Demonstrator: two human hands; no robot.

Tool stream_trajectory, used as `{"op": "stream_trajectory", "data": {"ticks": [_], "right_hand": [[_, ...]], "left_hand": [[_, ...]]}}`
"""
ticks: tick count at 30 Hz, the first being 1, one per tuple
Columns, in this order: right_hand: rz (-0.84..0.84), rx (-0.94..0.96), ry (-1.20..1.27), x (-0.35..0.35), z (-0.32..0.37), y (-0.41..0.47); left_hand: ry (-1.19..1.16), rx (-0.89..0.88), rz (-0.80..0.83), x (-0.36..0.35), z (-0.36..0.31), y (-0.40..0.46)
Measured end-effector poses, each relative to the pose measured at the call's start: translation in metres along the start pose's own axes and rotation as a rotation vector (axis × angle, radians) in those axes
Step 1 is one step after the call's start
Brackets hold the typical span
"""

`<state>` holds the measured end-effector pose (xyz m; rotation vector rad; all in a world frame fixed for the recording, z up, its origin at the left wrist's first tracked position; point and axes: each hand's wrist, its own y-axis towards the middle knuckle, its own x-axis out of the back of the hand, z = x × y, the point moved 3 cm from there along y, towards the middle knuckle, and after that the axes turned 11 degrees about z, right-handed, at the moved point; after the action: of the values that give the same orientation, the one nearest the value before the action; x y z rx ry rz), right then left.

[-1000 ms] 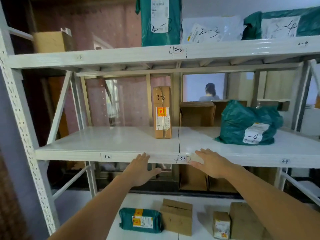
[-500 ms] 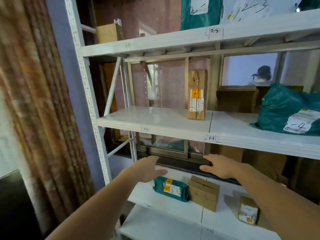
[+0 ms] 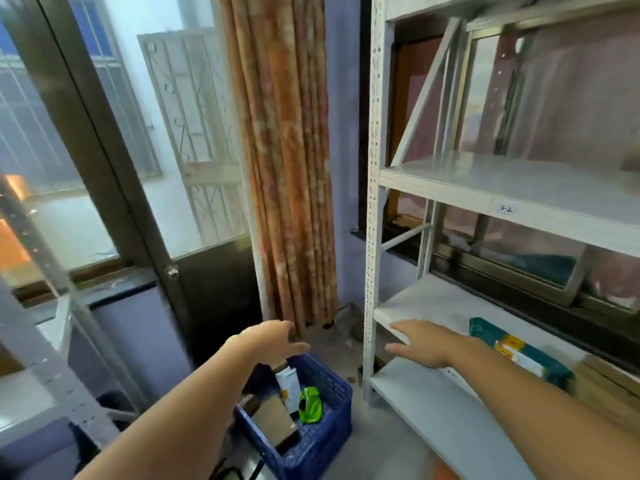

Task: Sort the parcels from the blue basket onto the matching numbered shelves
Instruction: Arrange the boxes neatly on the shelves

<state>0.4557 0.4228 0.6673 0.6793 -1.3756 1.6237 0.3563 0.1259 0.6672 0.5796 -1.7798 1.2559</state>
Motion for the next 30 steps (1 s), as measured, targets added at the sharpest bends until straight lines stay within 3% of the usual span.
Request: {"op": "stream_trajectory", "data": {"ticks": [4,11,30], "right_hand": [[0.068,0.09,-0.02,-0.015,0.052,0.051],[0.158,0.106,-0.035,-0.031,0.083,0.125],[0.388,0.097,-0.107,-0.012,0.025,0.331]], "left_hand": [[-0.061,0.044,0.038,-0.016,0.063,0.018],[-0.131,0.096,0.072,-0.034,0.107,0.047],[-0.277,0.229,0.21,-0.042,0.131,0.204]]}}
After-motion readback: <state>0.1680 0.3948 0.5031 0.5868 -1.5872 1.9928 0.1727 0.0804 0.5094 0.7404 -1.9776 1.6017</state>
